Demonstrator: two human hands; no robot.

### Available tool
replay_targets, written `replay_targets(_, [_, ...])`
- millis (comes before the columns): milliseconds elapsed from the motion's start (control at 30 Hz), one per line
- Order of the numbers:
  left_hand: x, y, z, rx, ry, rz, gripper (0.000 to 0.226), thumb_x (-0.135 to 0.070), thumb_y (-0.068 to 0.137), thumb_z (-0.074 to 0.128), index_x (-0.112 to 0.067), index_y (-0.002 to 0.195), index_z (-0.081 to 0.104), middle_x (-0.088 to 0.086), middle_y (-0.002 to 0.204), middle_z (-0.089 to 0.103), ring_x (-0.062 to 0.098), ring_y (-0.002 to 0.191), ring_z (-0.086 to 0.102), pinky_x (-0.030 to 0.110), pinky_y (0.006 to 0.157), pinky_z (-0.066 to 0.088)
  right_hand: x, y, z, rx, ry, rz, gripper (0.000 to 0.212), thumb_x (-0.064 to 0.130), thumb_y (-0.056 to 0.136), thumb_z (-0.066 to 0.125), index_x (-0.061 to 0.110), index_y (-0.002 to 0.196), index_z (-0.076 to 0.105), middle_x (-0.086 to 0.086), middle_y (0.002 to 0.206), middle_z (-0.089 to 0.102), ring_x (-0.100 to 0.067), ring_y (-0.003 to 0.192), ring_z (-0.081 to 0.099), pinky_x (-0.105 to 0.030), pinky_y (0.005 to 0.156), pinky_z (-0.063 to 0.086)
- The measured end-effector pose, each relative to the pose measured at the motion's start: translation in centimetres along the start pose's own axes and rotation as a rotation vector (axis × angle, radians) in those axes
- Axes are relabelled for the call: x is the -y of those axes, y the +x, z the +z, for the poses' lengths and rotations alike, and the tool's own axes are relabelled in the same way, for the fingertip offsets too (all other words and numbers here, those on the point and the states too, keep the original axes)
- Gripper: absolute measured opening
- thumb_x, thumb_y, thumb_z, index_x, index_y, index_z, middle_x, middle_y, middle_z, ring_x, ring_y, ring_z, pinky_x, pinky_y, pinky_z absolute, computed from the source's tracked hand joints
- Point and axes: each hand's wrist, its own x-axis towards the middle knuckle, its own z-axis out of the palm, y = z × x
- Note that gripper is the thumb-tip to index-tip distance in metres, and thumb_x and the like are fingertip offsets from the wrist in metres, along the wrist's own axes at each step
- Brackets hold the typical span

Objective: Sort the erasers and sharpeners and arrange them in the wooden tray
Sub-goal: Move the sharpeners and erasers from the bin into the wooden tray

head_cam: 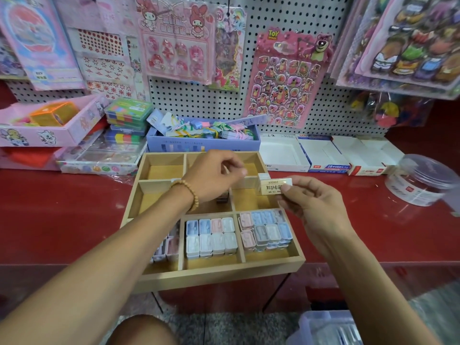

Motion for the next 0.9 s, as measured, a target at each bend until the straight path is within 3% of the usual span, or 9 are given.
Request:
replay_targets(67, [-1.9, -0.1, 0.6, 0.090, -0.210, -0.025, 0.008, -0.025, 0.082, 0.075, -0.024, 0.089, 0.071, -0.010, 0.079, 0.067, 0.000, 0.067, 0.058, 0.018, 0.063, 0.050, 0.1, -0.1, 0.0, 0.022, 0.034, 0.002, 0.009, -0.003, 0.085, 0.068, 0.002, 0.093, 0.066, -0.010, 0.079, 0.074, -0.015, 0.067, 0.070, -0.020, 0.064, 0.059])
replay_targets(167, [-3.5, -0.1, 1.9, 0.188, -0.335, -0.033, 0.019, -0.011, 0.077, 0.080, -0.016, 0.092, 0.070, -0.001, 0.080, 0.068, 0.009, 0.065, 0.061, 0.020, 0.061, 0.055, 0.2, -0.2, 0.1, 0.039, 0.103, 0.005, 0.010, -0.005, 0.084, 0.068, 0.002, 0.091, 0.065, -0.011, 0.075, 0.073, -0.015, 0.064, 0.070, -0.020, 0.063, 0.059])
replay_targets(267, [-4.0, 0.1, 2.6, 0.146, -0.421, -0.054, 0.019, -0.001, 0.077, 0.078, -0.011, 0.088, 0.067, 0.010, 0.080, 0.069, 0.021, 0.067, 0.061, 0.025, 0.059, 0.054, 0.0, -0.2, -0.5, 0.015, 0.044, 0.001, 0.008, -0.001, 0.086, 0.070, 0.003, 0.092, 0.065, -0.012, 0.073, 0.071, -0.016, 0.062, 0.065, -0.021, 0.059, 0.055])
replay_targets(333, [-3.9, 0.5, 2.7, 0.112, -0.413, -0.073, 0.023, -0.002, 0.074, 0.081, -0.014, 0.087, 0.066, 0.008, 0.080, 0.069, 0.018, 0.066, 0.061, 0.023, 0.059, 0.053, -0.4, -0.2, -1.2, 0.006, -0.053, 0.003, 0.007, 0.002, 0.088, 0.070, 0.002, 0.093, 0.066, -0.013, 0.074, 0.070, -0.017, 0.062, 0.062, -0.022, 0.055, 0.052])
replay_targets(433, [-3.5, 1.4, 2.8, 0.053, -0.275, -0.084, 0.028, -0.008, 0.071, 0.084, -0.018, 0.088, 0.065, -0.003, 0.077, 0.070, 0.006, 0.064, 0.059, 0.022, 0.067, 0.053, -0.9, -0.2, -2.9, -0.030, -0.160, 0.004, 0.003, 0.005, 0.093, 0.065, 0.004, 0.094, 0.068, -0.010, 0.077, 0.071, -0.016, 0.067, 0.062, -0.024, 0.058, 0.051])
replay_targets(533, [-3.2, 2.1, 3.7, 0.051, 0.078, -0.030, 0.024, -0.013, 0.076, 0.081, -0.026, 0.082, 0.062, -0.015, 0.075, 0.063, -0.001, 0.066, 0.056, 0.016, 0.065, 0.049, -1.0, -0.2, -4.6, -0.061, -0.174, 0.003, 0.010, 0.003, 0.096, 0.059, 0.005, 0.100, 0.067, -0.010, 0.083, 0.071, -0.013, 0.069, 0.061, -0.023, 0.061, 0.051])
replay_targets(633, [-2.9, 2.6, 5.0, 0.070, 0.328, 0.057, 0.018, -0.017, 0.081, 0.077, -0.026, 0.086, 0.062, -0.013, 0.083, 0.060, 0.005, 0.076, 0.054, 0.015, 0.065, 0.039, -1.4, -0.2, -6.0, -0.072, -0.262, -0.017, 0.013, 0.006, 0.097, 0.059, 0.012, 0.103, 0.069, -0.013, 0.091, 0.072, -0.012, 0.075, 0.061, -0.025, 0.068, 0.051])
replay_targets(767, [-2.1, 3.3, 6.8, 0.065, 0.450, 0.116, 0.013, -0.019, 0.085, 0.072, -0.019, 0.095, 0.064, -0.003, 0.095, 0.059, 0.014, 0.090, 0.051, 0.023, 0.078, 0.038, -2.3, -0.6, -8.2, -0.094, -0.342, -0.021, 0.015, 0.013, 0.098, 0.059, 0.023, 0.103, 0.069, -0.018, 0.103, 0.072, -0.019, 0.082, 0.060, -0.033, 0.074, 0.049])
replay_targets(900, [-1.4, 3.5, 8.1, 0.048, 0.510, 0.169, 0.012, -0.021, 0.088, 0.068, -0.017, 0.098, 0.061, -0.001, 0.098, 0.053, 0.018, 0.102, 0.050, 0.027, 0.085, 0.038, -2.7, -1.0, -9.6, -0.103, -0.306, -0.012, 0.017, 0.009, 0.099, 0.055, 0.020, 0.103, 0.067, -0.017, 0.108, 0.071, -0.018, 0.088, 0.064, -0.021, 0.070, 0.056])
